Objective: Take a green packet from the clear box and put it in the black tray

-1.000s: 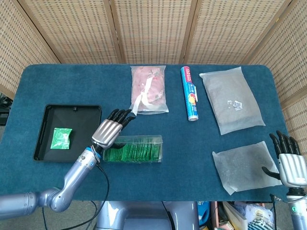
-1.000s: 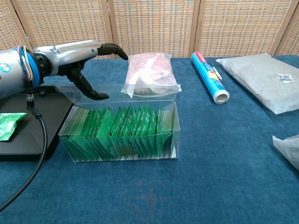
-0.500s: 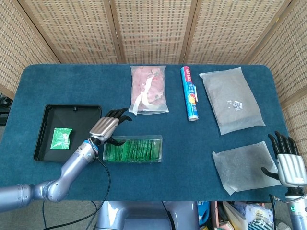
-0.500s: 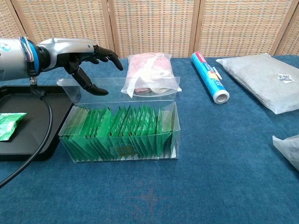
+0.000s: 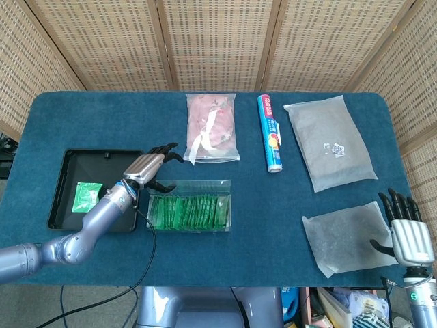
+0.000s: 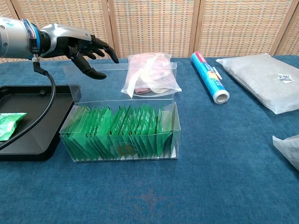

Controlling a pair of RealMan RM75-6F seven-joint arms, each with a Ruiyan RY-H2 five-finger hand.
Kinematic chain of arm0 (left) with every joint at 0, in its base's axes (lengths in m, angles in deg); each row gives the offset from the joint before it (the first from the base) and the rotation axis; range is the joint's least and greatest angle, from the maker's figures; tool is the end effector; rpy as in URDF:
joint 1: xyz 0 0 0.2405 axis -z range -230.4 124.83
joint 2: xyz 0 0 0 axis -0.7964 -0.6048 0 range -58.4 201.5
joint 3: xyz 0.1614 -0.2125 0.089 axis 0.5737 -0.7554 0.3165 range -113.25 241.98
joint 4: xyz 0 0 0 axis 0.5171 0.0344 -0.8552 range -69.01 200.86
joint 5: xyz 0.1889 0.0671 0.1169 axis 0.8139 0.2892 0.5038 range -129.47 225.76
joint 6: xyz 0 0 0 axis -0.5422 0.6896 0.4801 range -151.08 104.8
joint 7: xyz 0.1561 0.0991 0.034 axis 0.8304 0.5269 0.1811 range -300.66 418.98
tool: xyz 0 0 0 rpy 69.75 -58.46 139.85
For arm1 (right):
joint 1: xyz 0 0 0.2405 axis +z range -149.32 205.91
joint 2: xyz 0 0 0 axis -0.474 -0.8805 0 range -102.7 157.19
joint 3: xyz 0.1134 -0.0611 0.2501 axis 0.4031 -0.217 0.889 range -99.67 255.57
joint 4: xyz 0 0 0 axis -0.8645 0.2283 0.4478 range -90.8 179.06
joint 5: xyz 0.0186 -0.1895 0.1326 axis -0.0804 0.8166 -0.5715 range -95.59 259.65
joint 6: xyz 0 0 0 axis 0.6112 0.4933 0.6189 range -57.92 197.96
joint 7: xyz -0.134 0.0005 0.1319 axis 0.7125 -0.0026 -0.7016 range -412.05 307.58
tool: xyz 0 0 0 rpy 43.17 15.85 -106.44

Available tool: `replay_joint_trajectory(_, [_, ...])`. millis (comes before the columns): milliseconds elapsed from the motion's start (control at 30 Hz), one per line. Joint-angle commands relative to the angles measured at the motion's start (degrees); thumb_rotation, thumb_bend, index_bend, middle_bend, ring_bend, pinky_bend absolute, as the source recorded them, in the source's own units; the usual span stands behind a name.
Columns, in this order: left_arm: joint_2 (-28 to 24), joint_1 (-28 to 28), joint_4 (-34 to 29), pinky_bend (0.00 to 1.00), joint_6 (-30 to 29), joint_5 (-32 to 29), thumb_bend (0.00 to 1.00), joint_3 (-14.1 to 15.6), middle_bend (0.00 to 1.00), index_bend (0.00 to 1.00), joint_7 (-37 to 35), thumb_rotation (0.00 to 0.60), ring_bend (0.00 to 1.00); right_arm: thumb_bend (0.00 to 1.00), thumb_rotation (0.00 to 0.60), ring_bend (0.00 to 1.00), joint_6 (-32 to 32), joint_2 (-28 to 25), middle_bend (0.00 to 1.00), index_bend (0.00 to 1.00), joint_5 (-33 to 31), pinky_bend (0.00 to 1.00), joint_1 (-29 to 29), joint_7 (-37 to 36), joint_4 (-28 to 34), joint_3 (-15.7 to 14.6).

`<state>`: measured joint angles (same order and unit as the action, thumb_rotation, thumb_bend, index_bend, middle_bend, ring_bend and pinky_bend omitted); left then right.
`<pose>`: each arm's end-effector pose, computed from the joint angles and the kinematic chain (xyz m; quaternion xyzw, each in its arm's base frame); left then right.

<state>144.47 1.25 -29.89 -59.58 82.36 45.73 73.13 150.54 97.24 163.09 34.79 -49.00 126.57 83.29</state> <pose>-0.0989 0.4501 0.0040 -0.6890 -0.5473 -0.3486 0.3229 -0.3795 -0.2509 0.1340 0.5952 -0.3747 0.3366 0.6261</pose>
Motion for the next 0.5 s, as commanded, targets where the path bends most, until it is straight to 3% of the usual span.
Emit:
replay_joint_trajectory(33, [-0.2, 1.2, 1.5, 0.00, 3.0, -1.4, 0.37, 0.9, 0.00, 0.34, -2.5, 0.600, 0.00, 0.00, 0.600, 0.00, -0.2, 0.2, 0.00, 0.00, -0.1, 0.00, 0.1, 0.3, -0.1, 0.0])
replay_joint_trajectory(333, [0.0, 2.1, 4.1, 0.00, 5.8, -0.7, 0.39, 2.0, 0.00, 0.36, -6.9, 0.600, 0.00, 0.00, 0.600, 0.00, -0.5, 0.4, 0.00, 0.00, -0.5, 0.00, 0.2, 0.5, -0.4, -0.1])
replay_joint_trajectory(500, [0.0, 2.7, 5.2, 0.00, 6.5, -0.5, 0.49, 2.8, 0.00, 0.45, -8.4, 0.600, 0.00, 0.00, 0.600, 0.00, -0.8, 0.6, 0.00, 0.00, -0.5, 0.00, 0.2, 0.6, -0.6, -0.2])
